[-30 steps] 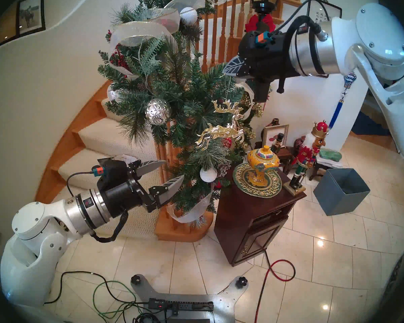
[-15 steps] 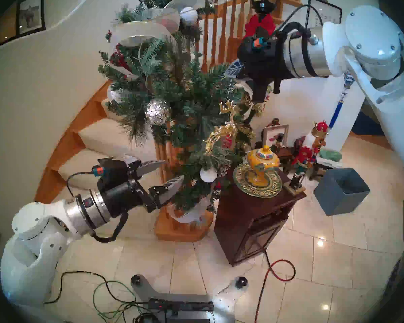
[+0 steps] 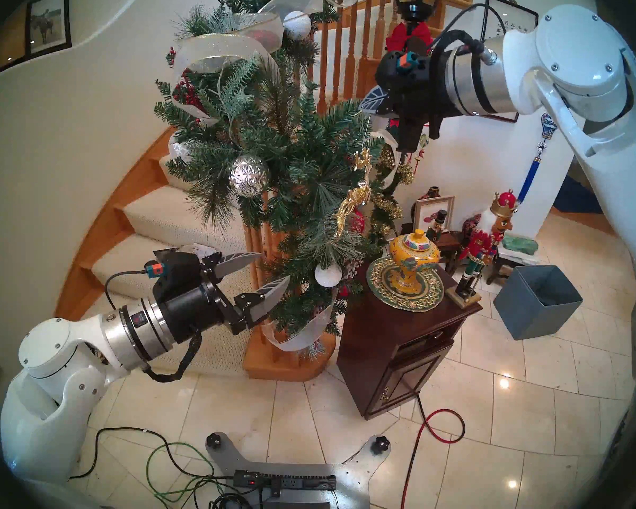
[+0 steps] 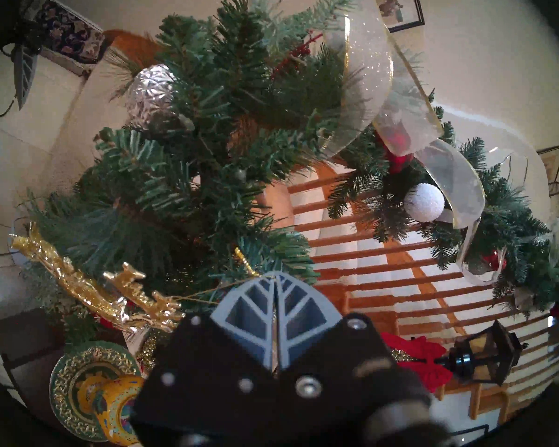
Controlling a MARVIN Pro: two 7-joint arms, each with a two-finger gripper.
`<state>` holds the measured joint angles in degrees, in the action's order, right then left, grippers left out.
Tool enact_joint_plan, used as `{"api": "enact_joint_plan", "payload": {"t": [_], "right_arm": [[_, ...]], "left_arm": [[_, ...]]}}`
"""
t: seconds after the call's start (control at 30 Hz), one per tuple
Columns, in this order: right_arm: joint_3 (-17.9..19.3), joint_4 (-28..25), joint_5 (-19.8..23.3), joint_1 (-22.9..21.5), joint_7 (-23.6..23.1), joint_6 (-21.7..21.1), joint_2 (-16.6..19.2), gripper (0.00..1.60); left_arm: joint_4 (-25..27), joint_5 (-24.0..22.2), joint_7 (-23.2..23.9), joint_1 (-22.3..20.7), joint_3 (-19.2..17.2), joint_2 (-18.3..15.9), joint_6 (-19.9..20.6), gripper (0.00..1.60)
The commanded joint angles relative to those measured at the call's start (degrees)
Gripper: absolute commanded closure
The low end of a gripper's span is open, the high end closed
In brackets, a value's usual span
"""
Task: Hang the ornament onto the Christmas-tree-style decoration
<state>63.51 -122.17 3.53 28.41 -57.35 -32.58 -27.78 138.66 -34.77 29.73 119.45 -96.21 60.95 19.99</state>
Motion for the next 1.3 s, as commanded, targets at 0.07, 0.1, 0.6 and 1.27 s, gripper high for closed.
{"api": "enact_joint_plan", "payload": {"t": [0.07, 0.1, 0.6, 1.27], "right_arm": [[0.6, -0.1, -0.7, -1.1, 0.7, -0.6, -0.5, 1.60], [0.6, 0.0, -0.8, -1.1, 0.7, -0.7, -0.6, 1.60], [-0.4, 1.1, -3.1, -1.8, 0.8, -1.7, -1.4, 1.60], [0.5, 0.9, -3.7, -1.9, 0.5, -3.0, -0.6, 1.60]], "left_arm": [[0.3, 0.0, 0.0, 0.0, -0.1, 0.0, -0.1, 0.00], [0.3, 0.0, 0.0, 0.0, -0.1, 0.0, -0.1, 0.00], [0.3, 0.0, 0.0, 0.0, -0.1, 0.0, -0.1, 0.00], [0.3, 0.0, 0.0, 0.0, -0.1, 0.0, -0.1, 0.00]]}}
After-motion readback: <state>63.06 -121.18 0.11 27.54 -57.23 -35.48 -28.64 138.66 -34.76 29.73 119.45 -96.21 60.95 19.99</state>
